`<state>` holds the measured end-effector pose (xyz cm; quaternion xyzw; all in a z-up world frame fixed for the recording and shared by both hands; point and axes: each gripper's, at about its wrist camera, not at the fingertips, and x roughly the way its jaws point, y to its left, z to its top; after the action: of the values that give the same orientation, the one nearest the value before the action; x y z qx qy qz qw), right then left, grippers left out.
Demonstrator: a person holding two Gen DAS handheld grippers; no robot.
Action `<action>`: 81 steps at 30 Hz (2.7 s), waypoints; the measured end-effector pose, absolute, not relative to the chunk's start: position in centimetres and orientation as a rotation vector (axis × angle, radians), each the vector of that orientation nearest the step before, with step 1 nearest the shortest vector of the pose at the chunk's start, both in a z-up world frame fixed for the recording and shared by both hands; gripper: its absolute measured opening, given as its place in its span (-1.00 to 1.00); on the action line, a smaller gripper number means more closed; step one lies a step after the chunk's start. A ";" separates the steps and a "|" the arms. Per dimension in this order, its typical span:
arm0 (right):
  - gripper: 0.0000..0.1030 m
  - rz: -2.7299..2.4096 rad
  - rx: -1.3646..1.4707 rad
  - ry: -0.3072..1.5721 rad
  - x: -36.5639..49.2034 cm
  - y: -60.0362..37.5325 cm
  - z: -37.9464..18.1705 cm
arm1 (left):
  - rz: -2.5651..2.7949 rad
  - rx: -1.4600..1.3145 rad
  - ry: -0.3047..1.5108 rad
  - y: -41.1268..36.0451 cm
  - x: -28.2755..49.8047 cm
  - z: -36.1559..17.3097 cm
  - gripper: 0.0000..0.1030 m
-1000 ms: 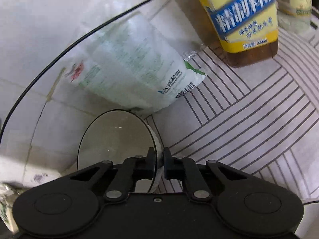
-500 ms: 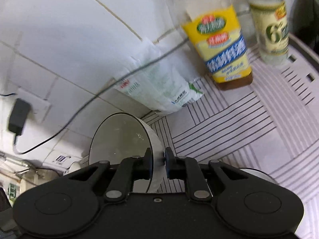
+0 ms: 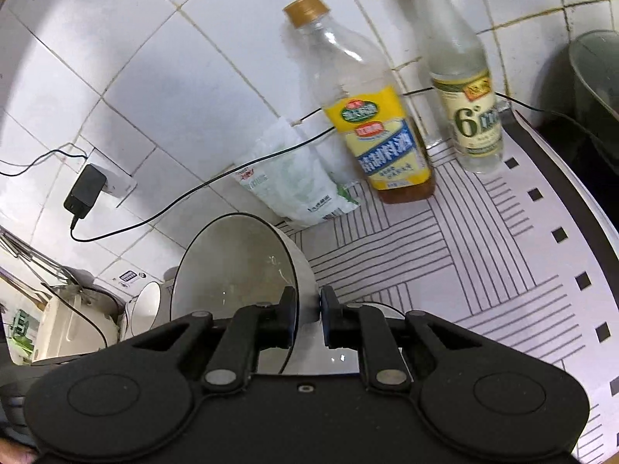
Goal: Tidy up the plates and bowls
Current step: 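Lower the held bowl down into the other white bowl, then open both grippers and withdraw from the two stacked bowls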
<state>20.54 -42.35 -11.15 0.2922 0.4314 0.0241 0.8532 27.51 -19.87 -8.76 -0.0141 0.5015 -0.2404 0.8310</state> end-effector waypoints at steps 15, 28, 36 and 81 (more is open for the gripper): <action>-0.67 0.047 0.579 0.946 17.9 -43.4 -15.2 | -0.468 -0.010 1.219 -22.4 26.0 -13.5 -0.45; -0.67 0.062 0.339 0.954 18.5 -41.5 -15.6 | -0.424 -0.039 1.323 -23.3 26.8 -15.8 -0.45; -0.68 0.070 0.101 0.936 19.1 -39.5 -15.6 | -0.414 -0.025 1.372 -23.8 27.4 -16.4 -0.46; 0.44 0.091 0.046 0.834 12.1 -30.8 -7.5 | -0.612 0.120 1.085 -12.0 22.1 -6.1 0.14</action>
<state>12.06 -30.77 -7.51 0.0221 0.4050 0.0442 0.9130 22.12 -12.04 -6.10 0.0560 0.5079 -0.2866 0.8104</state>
